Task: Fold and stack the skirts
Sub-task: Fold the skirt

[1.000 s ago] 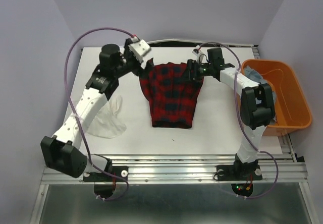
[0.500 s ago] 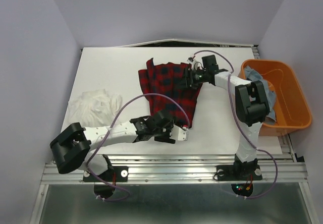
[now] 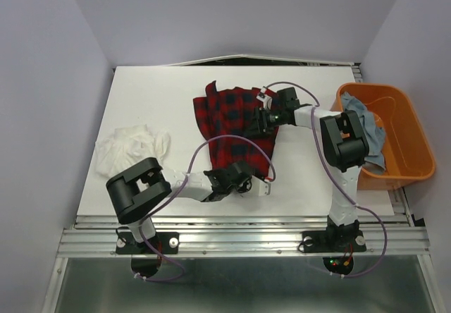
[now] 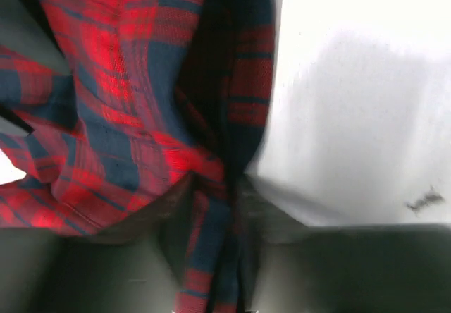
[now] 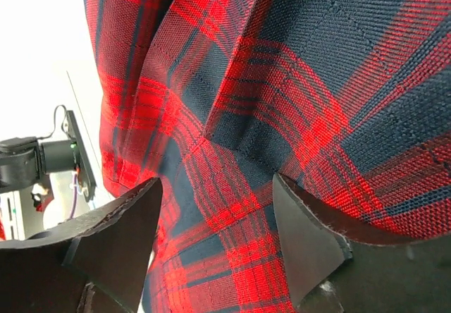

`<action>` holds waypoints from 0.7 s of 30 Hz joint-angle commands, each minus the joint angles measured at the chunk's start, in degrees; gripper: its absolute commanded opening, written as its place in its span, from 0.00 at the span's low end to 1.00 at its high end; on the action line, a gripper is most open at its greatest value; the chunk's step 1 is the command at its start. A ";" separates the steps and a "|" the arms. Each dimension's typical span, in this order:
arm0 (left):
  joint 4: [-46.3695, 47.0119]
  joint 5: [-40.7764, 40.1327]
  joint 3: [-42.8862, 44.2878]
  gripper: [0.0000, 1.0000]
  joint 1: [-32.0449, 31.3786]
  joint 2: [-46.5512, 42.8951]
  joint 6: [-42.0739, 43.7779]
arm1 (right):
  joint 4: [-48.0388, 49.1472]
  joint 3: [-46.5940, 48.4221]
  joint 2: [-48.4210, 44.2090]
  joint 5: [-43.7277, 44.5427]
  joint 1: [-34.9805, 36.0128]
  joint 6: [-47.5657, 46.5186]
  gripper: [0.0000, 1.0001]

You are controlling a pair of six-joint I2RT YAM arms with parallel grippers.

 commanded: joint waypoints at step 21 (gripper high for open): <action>-36.99 16.66 13.27 0.00 1.00 -15.20 -7.98 | -7.37 19.07 -4.56 2.33 0.58 -4.27 0.81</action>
